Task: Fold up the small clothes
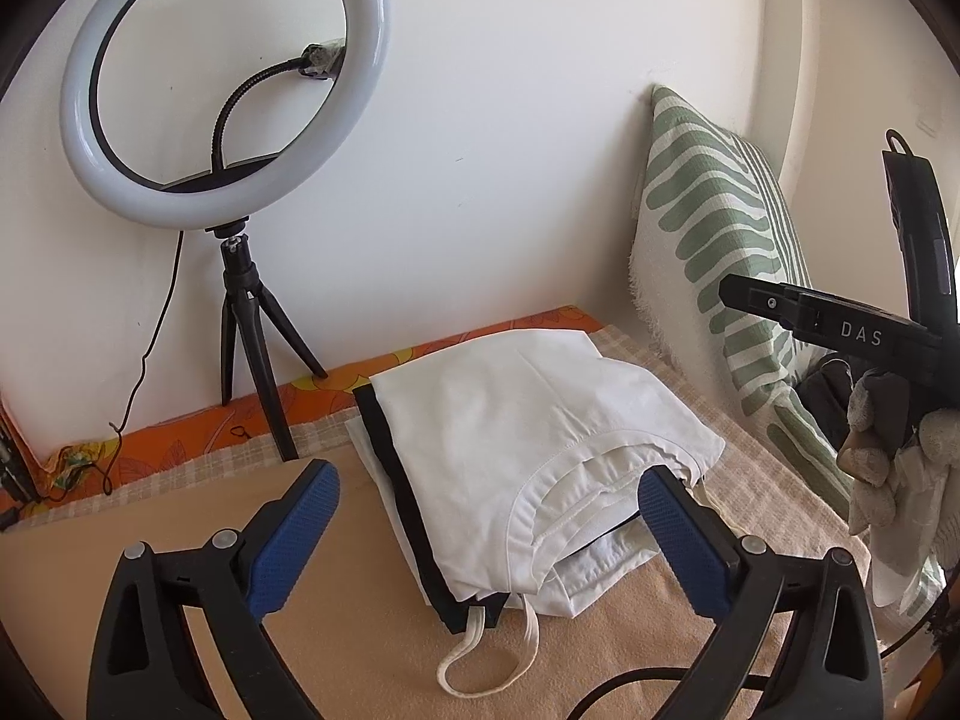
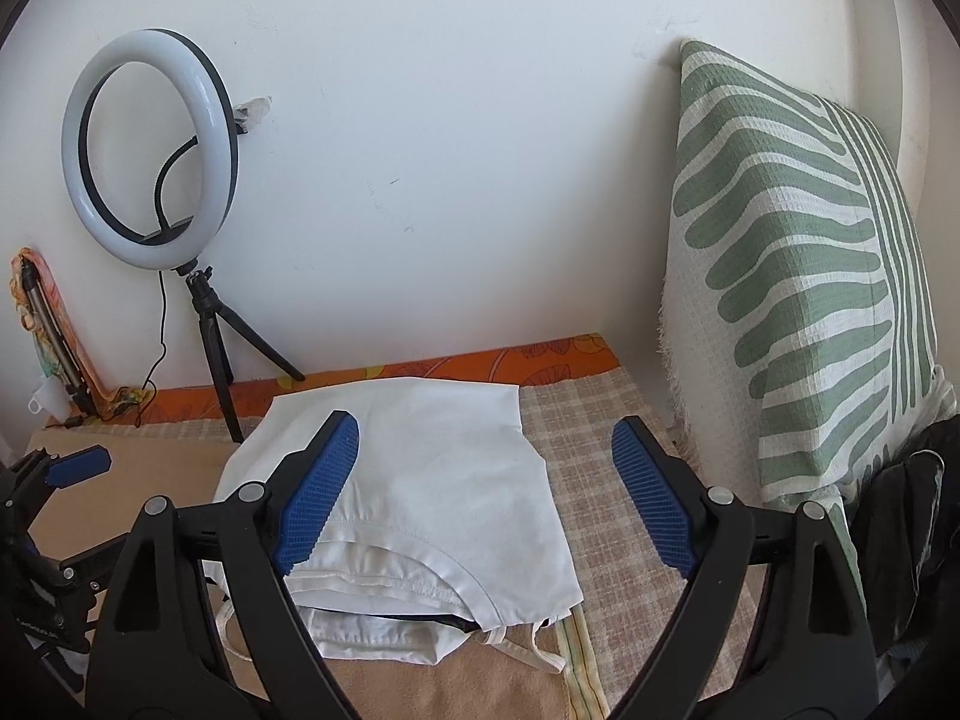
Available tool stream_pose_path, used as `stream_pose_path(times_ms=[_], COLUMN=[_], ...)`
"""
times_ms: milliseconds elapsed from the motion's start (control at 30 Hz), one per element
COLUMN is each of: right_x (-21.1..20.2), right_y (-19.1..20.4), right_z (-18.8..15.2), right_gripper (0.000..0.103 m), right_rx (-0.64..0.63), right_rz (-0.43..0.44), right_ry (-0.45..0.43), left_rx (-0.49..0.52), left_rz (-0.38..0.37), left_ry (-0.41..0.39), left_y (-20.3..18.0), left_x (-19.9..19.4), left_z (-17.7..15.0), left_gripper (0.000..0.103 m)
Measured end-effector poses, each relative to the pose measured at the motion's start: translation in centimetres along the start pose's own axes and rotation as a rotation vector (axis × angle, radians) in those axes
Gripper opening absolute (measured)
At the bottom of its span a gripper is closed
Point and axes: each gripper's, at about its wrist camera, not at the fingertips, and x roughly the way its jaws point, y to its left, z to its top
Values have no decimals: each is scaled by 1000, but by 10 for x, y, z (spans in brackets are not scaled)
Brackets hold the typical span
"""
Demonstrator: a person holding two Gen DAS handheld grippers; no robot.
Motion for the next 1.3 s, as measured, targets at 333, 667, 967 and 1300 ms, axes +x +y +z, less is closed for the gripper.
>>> stream_pose_path(times_ms=[333, 667, 967, 1300], right_x=[-19, -54, -88, -115], right_y=[16, 43, 76, 111], right_z=[-7, -20, -49, -91], right_gripper=[102, 103, 103, 103], right_rx=[-13, 5, 20, 63], right_rz=[-9, -23, -44, -41], right_ry=[-10, -21, -55, -80], left_rx=[30, 35, 59, 16], left_rz=[56, 51, 96, 80], left_ry=[-47, -38, -54, -28], left_y=[-5, 1, 8, 16], left_x=[-28, -68, -112, -136], left_z=[-10, -30, -55, -89], left_gripper=[103, 103, 103, 103])
